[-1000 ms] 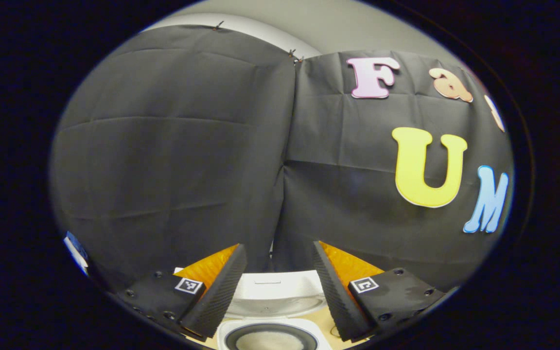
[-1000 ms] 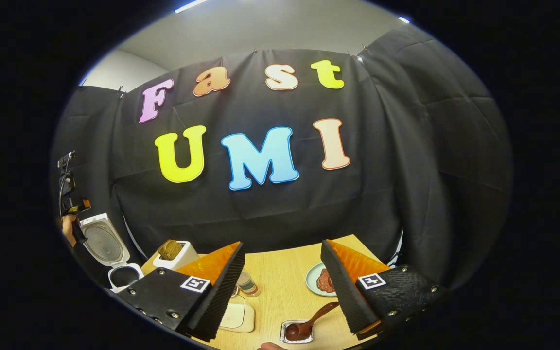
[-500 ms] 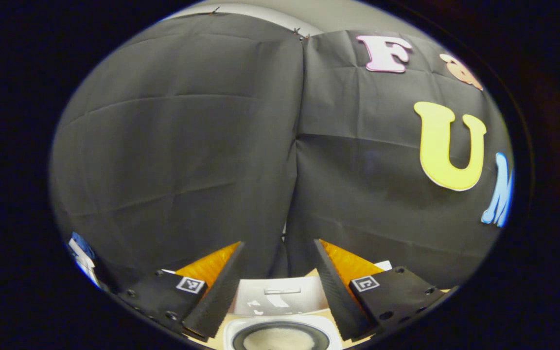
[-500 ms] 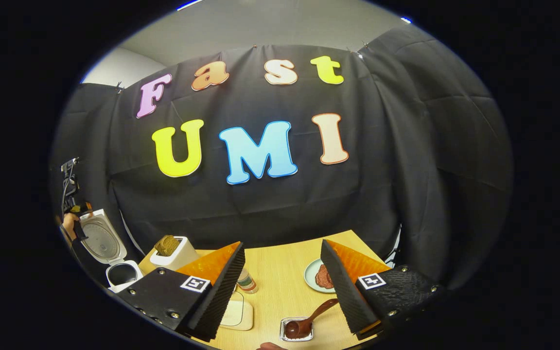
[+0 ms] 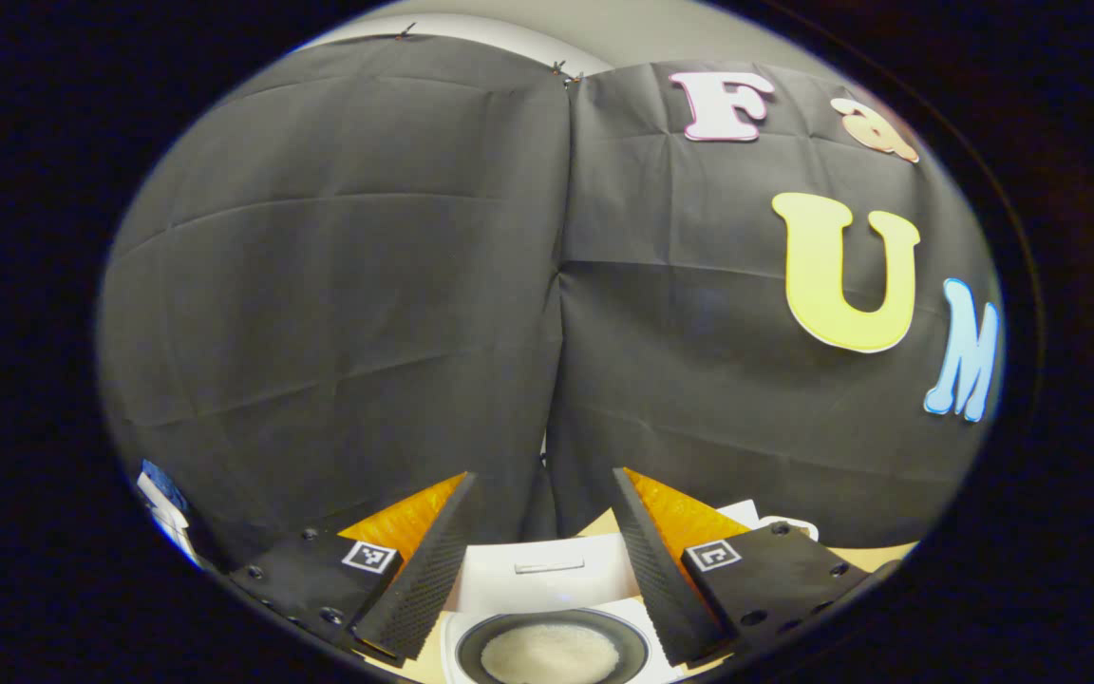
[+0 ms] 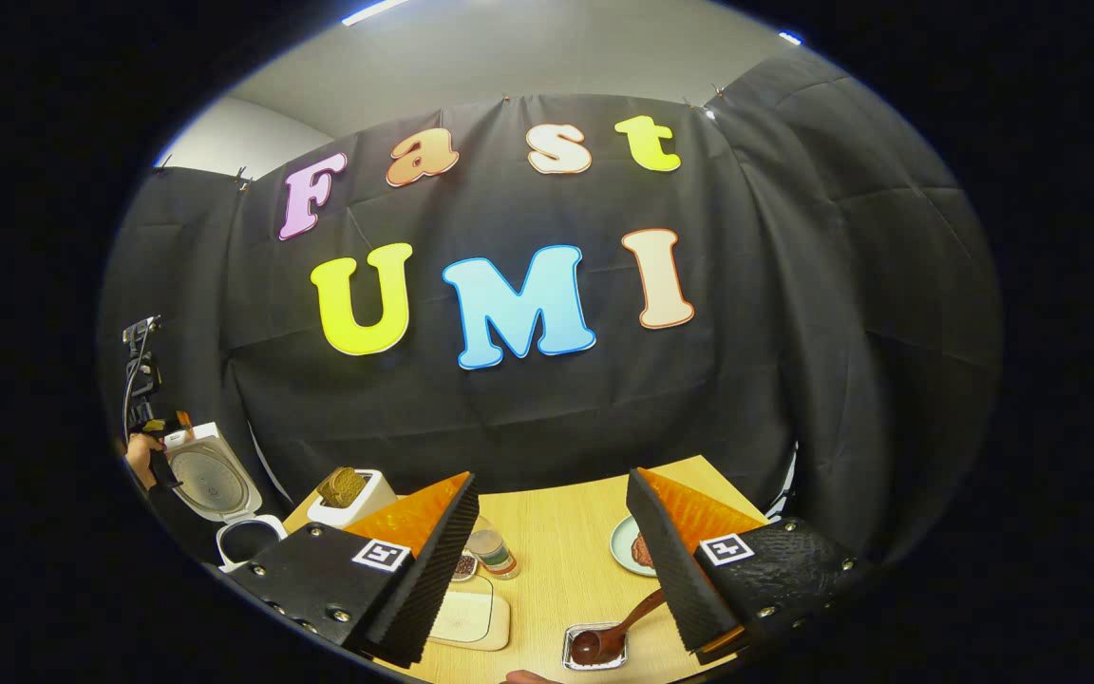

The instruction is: Close the left gripper, press the button to open the rice cooker; take a wooden spoon from the chopstick holder with the right hand, scoop a spoonful of rice and pour it into the rice cooker, then put the wooden spoon back into the chopstick holder.

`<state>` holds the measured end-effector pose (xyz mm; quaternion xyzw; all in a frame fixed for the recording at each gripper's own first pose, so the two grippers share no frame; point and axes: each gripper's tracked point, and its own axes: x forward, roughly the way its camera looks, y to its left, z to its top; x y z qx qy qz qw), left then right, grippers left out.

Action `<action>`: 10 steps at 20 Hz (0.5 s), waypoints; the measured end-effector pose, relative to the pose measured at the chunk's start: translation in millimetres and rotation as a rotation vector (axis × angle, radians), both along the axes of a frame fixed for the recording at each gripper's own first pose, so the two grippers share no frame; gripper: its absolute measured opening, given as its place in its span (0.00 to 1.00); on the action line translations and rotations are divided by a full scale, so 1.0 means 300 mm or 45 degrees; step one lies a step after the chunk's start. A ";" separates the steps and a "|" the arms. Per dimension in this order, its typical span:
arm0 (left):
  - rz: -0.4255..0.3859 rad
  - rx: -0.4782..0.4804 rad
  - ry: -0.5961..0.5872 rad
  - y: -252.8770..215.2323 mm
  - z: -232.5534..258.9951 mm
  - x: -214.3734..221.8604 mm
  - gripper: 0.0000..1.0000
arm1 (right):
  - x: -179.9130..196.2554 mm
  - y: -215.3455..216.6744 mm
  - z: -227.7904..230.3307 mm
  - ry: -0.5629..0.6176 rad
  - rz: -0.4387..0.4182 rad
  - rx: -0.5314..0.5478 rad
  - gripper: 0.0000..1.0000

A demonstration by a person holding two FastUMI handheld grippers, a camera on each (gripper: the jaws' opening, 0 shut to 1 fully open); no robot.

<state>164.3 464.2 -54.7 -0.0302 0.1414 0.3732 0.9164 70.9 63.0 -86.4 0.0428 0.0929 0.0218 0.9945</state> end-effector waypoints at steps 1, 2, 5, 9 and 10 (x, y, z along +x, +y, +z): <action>-0.009 -0.005 -0.001 -0.019 0.002 -0.015 0.95 | -0.001 0.001 -0.001 0.003 0.003 0.000 0.95; -0.020 -0.005 -0.001 -0.037 0.006 -0.032 0.95 | -0.003 0.001 0.000 0.003 0.006 -0.002 0.95; -0.040 -0.002 -0.005 -0.079 0.011 -0.064 0.95 | -0.013 0.002 0.008 -0.002 0.017 -0.016 0.95; -0.050 0.004 0.007 -0.119 0.004 -0.082 0.95 | -0.025 -0.004 0.014 -0.002 0.022 -0.023 0.95; -0.053 -0.003 0.005 -0.130 -0.004 -0.092 0.96 | -0.029 -0.002 0.010 0.004 0.023 -0.023 0.95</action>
